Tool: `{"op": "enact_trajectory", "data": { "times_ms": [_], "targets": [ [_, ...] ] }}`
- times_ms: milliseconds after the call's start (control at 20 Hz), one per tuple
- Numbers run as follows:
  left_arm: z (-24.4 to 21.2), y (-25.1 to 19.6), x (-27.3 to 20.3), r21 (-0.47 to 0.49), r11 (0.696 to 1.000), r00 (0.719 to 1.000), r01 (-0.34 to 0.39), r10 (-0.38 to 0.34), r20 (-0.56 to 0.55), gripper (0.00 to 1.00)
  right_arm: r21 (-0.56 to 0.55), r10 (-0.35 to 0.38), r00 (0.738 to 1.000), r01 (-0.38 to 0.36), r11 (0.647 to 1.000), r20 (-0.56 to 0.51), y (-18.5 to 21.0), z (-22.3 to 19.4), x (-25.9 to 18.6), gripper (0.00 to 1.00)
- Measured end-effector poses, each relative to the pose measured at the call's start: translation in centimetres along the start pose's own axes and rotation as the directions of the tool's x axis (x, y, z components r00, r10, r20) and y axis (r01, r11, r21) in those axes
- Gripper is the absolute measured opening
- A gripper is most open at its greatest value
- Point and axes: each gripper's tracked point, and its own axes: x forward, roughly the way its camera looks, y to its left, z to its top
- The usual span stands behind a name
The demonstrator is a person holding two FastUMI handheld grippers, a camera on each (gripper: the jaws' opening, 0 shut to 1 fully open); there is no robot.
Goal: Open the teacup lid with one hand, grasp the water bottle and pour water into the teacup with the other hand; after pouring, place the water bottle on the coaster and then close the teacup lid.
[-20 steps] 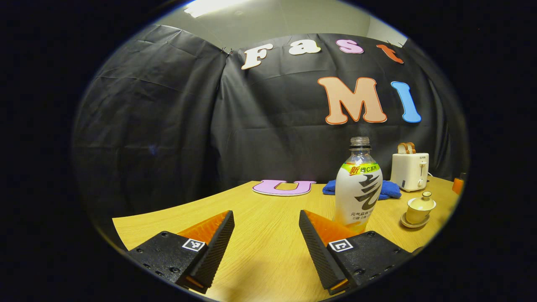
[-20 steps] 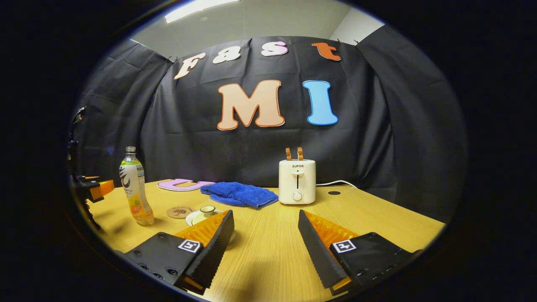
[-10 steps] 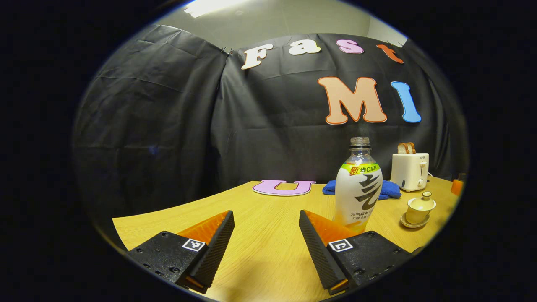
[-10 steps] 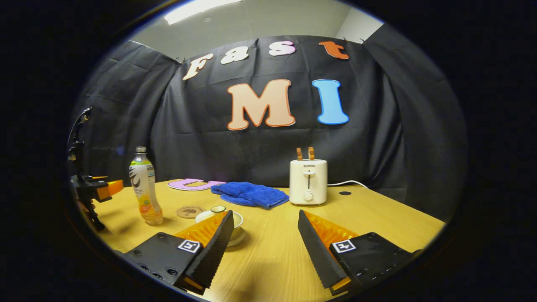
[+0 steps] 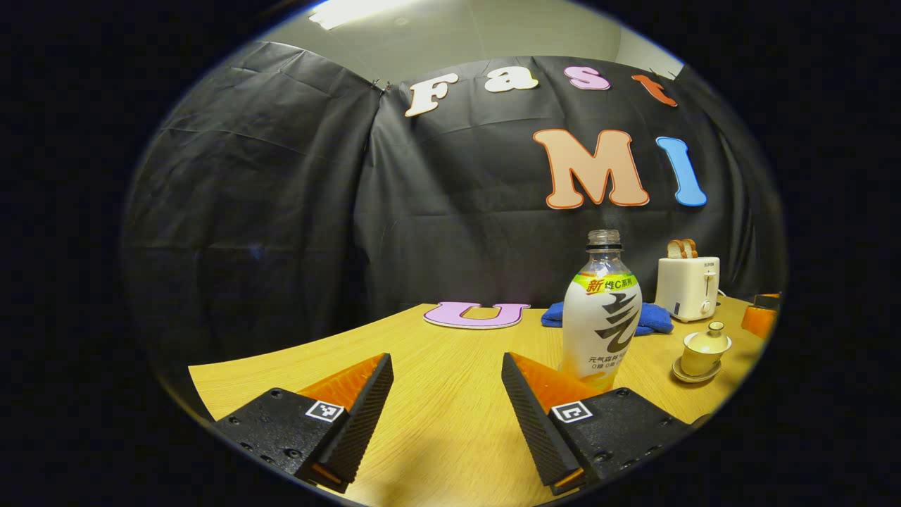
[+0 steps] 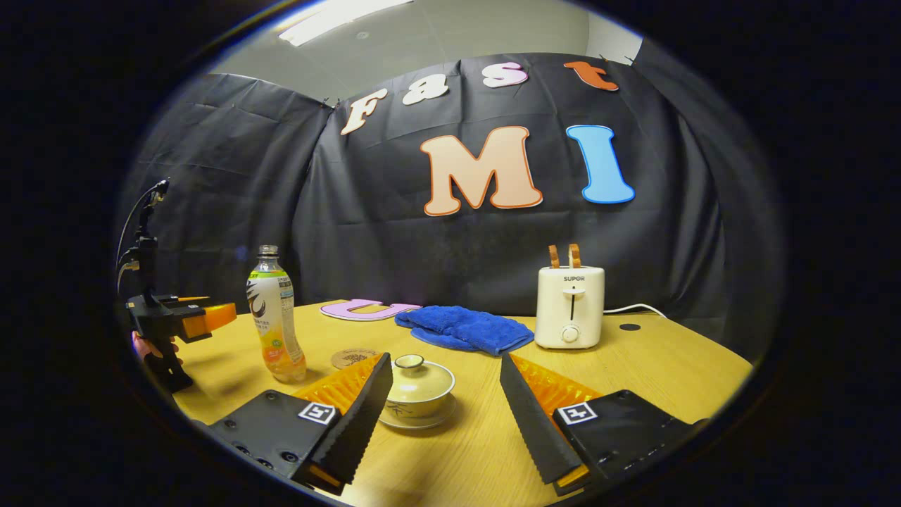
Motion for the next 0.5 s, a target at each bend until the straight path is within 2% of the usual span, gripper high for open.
{"op": "enact_trajectory", "data": {
  "times_ms": [200, 350, 500],
  "targets": [
    [0.0, 0.0, 0.0, -0.001, 1.000, 1.000, 0.000, 0.000, 0.000, 0.90, 0.001, 0.018, 1.000, -0.018, 1.000, -0.002, 0.9, -0.1, 1.5, 1.00],
    [0.0, 0.0, -0.1, -0.001, 1.000, 1.000, 0.000, 0.000, 0.000, 0.90, 0.003, 0.050, 0.999, -0.050, 0.999, -0.012, 2.1, -0.4, 2.7, 0.94],
    [0.0, 0.0, 0.0, -0.001, 1.000, 1.000, 0.000, 0.000, -0.001, 0.90, 0.003, 0.061, 0.998, -0.061, 0.998, -0.024, 2.6, -0.5, 3.7, 1.00]
  ]
}}
